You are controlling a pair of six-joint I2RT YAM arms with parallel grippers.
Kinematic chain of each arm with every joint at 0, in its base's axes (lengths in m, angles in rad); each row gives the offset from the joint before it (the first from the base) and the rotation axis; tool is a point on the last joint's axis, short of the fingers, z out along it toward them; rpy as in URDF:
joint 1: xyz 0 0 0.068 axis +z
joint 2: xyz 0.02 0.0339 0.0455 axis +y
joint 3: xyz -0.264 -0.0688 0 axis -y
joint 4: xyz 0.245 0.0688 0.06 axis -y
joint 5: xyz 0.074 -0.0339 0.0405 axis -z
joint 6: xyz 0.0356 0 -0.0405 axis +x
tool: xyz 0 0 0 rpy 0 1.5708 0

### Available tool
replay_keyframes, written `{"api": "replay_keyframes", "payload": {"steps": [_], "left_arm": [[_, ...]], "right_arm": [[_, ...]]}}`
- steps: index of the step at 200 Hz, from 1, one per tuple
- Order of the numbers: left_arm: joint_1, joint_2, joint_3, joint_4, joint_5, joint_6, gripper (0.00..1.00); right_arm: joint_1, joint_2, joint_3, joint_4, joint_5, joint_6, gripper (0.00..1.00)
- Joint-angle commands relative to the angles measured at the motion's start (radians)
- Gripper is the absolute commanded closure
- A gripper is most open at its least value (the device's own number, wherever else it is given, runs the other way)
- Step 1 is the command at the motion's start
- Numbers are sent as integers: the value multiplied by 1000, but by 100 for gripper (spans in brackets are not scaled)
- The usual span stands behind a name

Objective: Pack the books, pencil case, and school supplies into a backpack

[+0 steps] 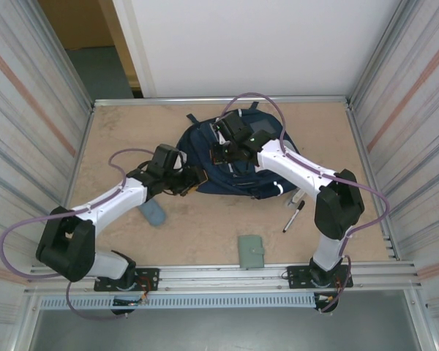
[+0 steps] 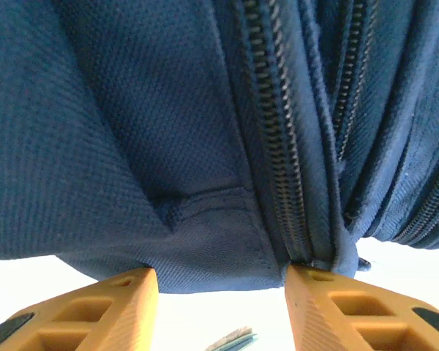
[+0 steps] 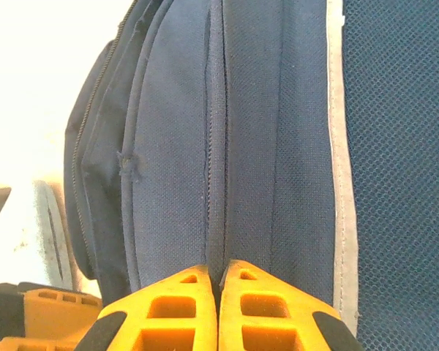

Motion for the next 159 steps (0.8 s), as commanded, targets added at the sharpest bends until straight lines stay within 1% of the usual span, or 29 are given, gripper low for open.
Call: {"api": "replay_keyframes", "payload": {"steps": [1, 6, 11, 18, 29, 37, 46, 66, 86, 102, 113, 126, 147, 159], "left_arm": [[6, 16, 61, -83, -140, 0, 50], [18, 27, 66, -112, -163, 3, 52], [35, 40, 59, -105, -157, 14, 54], [57, 57, 40, -65, -114, 24, 58], [78, 77, -5, 16, -58, 6, 60], [84, 88, -29, 62, -50, 0, 60], [87, 103, -30, 68, -61, 10, 60], [90, 148, 19, 22, -82, 72, 58], [101, 190, 68, -26, -69, 122, 56], [115, 202, 90, -31, -45, 150, 56], [116, 173, 85, -10, -28, 170, 57], [85, 91, 53, 35, -32, 221, 57], [-16, -67, 4, 57, -121, 336, 55], [-80, -135, -12, 57, -177, 354, 55]], "right_arm": [[4, -22, 57, 22, -79, -23, 100], [4, -25, 59, 22, -83, -24, 100], [3, -27, 61, 24, -86, -24, 100], [-1, -32, 62, 26, -89, -24, 100], [-8, -37, 66, 29, -89, -20, 100], [-17, -39, 74, 28, -97, -17, 100], [-30, -39, 83, 27, -111, -12, 100], [-63, -38, 103, 28, -140, 8, 100], [-77, -28, 126, 24, -159, 21, 100], [-80, -21, 132, 21, -147, 17, 100], [-79, -11, 126, 19, -126, 11, 100], [-81, 8, 126, 10, -106, 7, 100], [-87, 39, 131, -7, -112, 9, 100], [-86, 53, 128, -10, -113, 17, 100]]}}
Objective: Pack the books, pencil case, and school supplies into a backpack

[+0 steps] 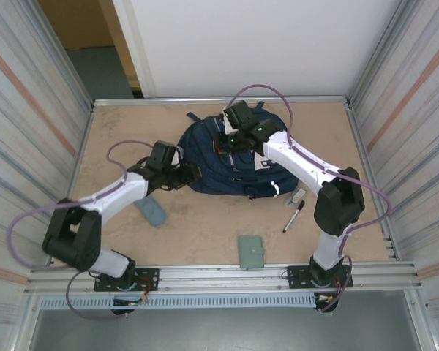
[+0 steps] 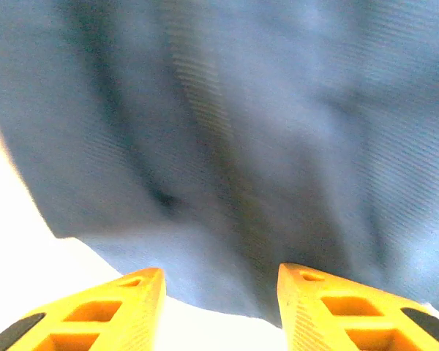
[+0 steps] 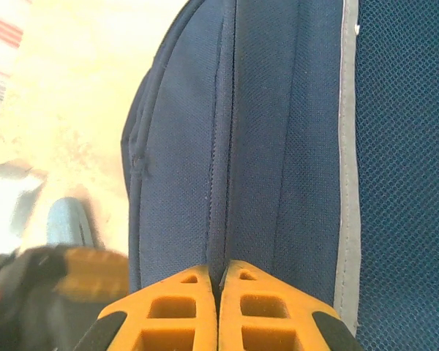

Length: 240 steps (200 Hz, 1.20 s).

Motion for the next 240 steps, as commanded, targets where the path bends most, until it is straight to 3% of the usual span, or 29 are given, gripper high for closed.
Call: {"api": "replay_keyframes", "payload": {"steps": [1, 32, 79, 141, 176, 240], "left_arm": [[-107, -162, -28, 42, -97, 131, 55], [-220, -228, -45, 82, -196, 112, 52], [-294, -48, 38, 69, -262, 78, 54], [-299, 74, 132, 53, -279, 25, 54], [-299, 90, 120, 133, -218, 20, 53], [-298, 129, 149, 115, -183, 68, 54]], "right_arm": [[-6, 25, 47, 22, -8, 15, 100], [-6, 60, 69, 12, -39, 44, 100], [-4, 103, 111, -7, -75, 68, 100], [2, 113, 111, -22, -73, 69, 100], [6, 124, 123, -29, -81, 70, 100], [15, 129, 131, -29, -110, 74, 100]]}}
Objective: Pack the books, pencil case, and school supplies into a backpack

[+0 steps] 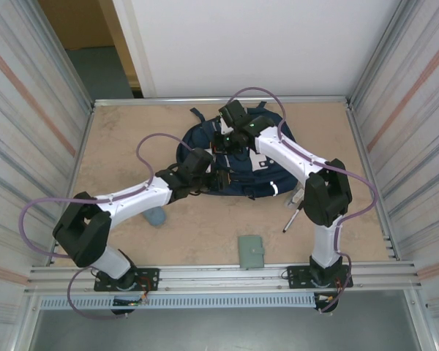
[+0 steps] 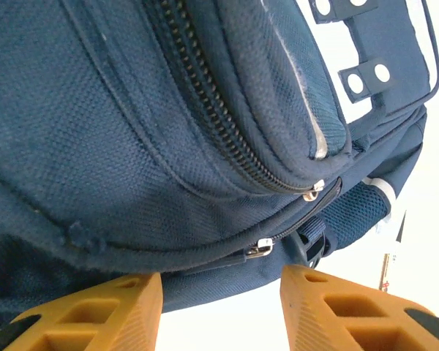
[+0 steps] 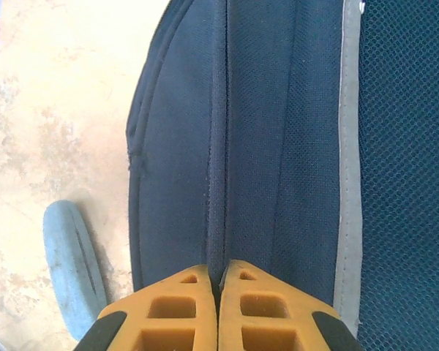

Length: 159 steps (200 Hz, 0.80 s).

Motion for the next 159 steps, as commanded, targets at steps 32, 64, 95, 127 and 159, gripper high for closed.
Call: {"api": "replay_keyframes", "payload": {"steps": [32, 64, 95, 127, 159], "left_arm": [[-12, -17, -31, 202, 177, 260, 52], [-12, -37, -35, 249, 210, 550, 52], [24, -55, -42, 298, 333, 604, 52], [33, -16, -32, 266, 440, 738, 53], [21, -21, -81, 315, 411, 897, 53]], "right_arm": [[21, -1, 56, -3, -101, -33, 100], [11, -15, 56, -17, -109, -58, 100], [7, -22, 57, -29, -137, -61, 100], [5, -20, 65, -36, -150, -61, 100], [0, 1, 103, -54, -189, -35, 100]]}}
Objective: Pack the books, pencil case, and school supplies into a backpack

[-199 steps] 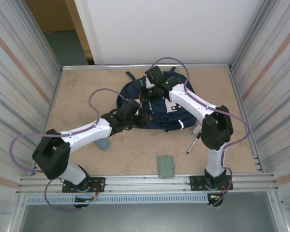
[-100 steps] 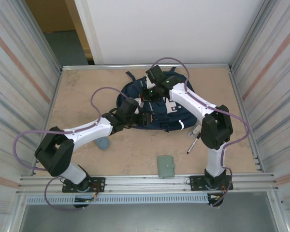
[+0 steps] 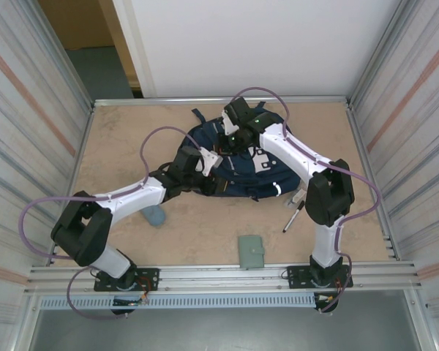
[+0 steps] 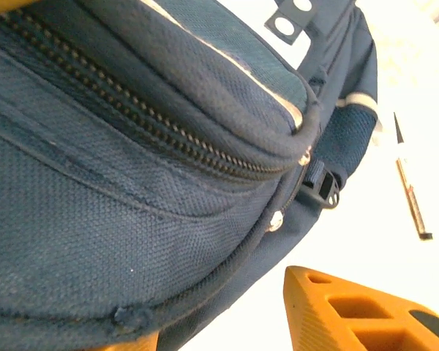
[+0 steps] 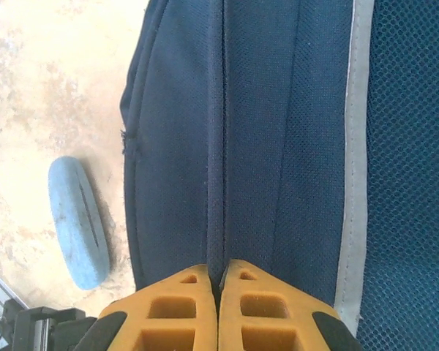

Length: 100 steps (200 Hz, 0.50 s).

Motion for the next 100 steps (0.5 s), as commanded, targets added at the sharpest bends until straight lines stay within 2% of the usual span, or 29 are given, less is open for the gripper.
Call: {"api": "replay_keyframes", "payload": {"steps": [1, 18, 45, 57, 72, 80, 91, 100], "left_arm": [[-71, -16, 5, 178, 131, 310, 53], [-71, -12, -16, 230, 128, 399, 53], [-72, -21, -92, 366, 138, 497, 53], [-74, -21, -134, 457, 80, 517, 54], [-71, -19, -151, 489, -3, 508, 56], [-69, -21, -160, 504, -42, 508, 60], [-72, -25, -175, 521, -120, 516, 70], [-71, -29, -200, 545, -149, 544, 72]], "right_arm": [[33, 11, 75, 53, -91, 48, 100], [33, 31, 113, 9, -120, 56, 100], [22, 54, 205, -62, -92, 55, 100], [14, 56, 213, -72, -99, 56, 100], [15, 52, 210, -74, -106, 58, 100], [17, 49, 210, -72, -113, 60, 100], [19, 48, 211, -72, -121, 66, 100], [23, 47, 214, -74, -130, 68, 100]]}}
